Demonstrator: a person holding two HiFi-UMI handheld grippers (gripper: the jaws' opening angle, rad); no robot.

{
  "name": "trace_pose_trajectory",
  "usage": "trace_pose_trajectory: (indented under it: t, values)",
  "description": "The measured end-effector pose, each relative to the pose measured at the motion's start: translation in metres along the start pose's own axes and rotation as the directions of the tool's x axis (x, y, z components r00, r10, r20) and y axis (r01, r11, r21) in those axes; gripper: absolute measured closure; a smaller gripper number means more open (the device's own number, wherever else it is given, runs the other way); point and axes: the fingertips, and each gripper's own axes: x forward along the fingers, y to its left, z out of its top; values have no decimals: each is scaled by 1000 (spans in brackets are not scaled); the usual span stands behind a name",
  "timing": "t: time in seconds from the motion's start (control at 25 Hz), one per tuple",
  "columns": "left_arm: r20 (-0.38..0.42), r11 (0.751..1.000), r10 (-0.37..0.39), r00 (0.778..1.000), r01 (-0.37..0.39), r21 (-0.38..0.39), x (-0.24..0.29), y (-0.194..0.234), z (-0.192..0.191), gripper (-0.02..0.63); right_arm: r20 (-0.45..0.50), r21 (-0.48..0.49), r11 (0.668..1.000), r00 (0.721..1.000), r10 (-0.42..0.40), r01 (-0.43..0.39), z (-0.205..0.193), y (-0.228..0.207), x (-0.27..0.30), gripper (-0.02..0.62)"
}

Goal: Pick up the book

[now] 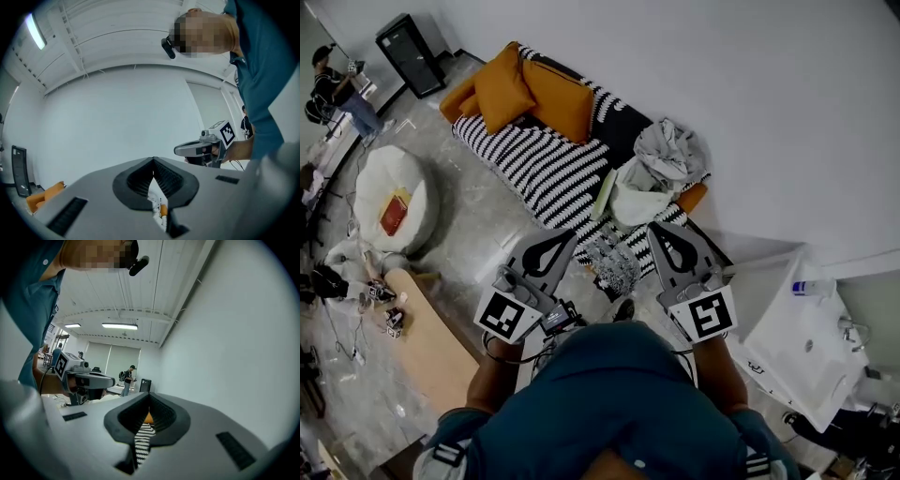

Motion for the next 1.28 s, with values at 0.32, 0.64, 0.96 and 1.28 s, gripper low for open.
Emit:
trace_pose_trajectory:
  t: [0.32,0.64,0.96,1.28]
  values:
    - [-27,999,27,999,-26,33,56,-12,2,602,47,20,999,998,48,-49,-10,-51,0,583]
    - [-54,999,34,998,-32,34,87,-13,-1,601,39,82,996,998,41,-44,-30,-83,1,583]
    - [-57,1000,-23,998,24,4,109,21,-11,602,15,53,999,1000,11,-12,-32,-98,33,583]
    - [-10,996,-86,996,86,-18,119,66,-14,603,-32,30,998,998,-47,48,-33,-99,70,583]
